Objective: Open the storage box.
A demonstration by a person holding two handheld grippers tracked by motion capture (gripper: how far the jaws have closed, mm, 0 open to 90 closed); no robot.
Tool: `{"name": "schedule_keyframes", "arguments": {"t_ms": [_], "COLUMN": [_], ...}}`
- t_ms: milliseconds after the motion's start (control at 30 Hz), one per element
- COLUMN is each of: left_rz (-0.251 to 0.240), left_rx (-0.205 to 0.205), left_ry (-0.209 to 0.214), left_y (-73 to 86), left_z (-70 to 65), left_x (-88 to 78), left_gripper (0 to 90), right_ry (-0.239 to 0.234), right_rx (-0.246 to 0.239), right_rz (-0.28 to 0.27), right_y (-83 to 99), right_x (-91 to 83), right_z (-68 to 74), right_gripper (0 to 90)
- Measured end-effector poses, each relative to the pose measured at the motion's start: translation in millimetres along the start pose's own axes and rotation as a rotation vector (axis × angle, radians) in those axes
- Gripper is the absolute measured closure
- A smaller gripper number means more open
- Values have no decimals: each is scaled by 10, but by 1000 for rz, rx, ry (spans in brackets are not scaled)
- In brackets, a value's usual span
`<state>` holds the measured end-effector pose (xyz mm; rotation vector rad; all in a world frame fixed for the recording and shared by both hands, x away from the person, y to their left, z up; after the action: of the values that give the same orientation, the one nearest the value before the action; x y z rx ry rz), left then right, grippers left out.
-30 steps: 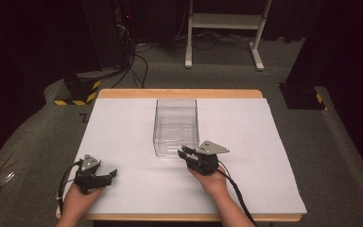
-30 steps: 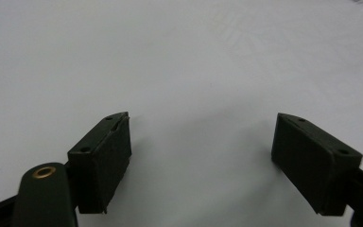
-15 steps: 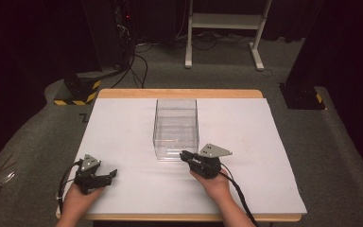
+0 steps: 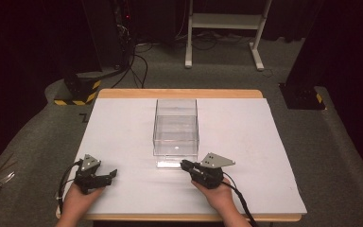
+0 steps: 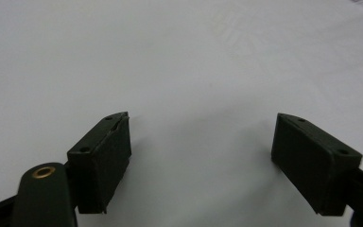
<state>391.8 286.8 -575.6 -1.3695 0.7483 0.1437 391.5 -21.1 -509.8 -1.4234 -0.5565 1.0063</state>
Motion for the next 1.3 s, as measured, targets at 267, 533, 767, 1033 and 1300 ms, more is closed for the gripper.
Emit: {"name": "schedule_keyframes", "arguments": {"t_ms": [267,533,767,1033,1300], "left_rz": [-1,-2,-1,-2,-1], "left_rx": [0,0,-1,0,2], "left_ry": [-1,-1,-1,-1,-1], "left_y": [0,-1,0,-1,-1], "left_z": [-1,-2,-2,-1,3], "left_x": [0,1,0,1,-1], "left_gripper": [209,208,208,209,209], "right_ry": [-29,-61,-75,-91,-95], "right_rx": [-17,-33,-37,-32,-45], "right_rz": [20,34,36,25,24], "right_y": [48,115,192,216,224], "right_x": [-128,-260,-349,-413,-435], "right_z": [175,343,417,450,470], "right_gripper": [825,831,831,831,833]}}
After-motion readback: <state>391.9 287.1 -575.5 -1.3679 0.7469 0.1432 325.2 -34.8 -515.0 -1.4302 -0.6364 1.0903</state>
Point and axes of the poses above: each handheld gripper's, and its own axes: x roughly forward along the jaws, y roughly out of its underside, z roughly to its left, the point moved 10 cm from there along x, roughly forward along the jaws, and after that the axes turned 8 degrees about -z, right-handed, at the moved point
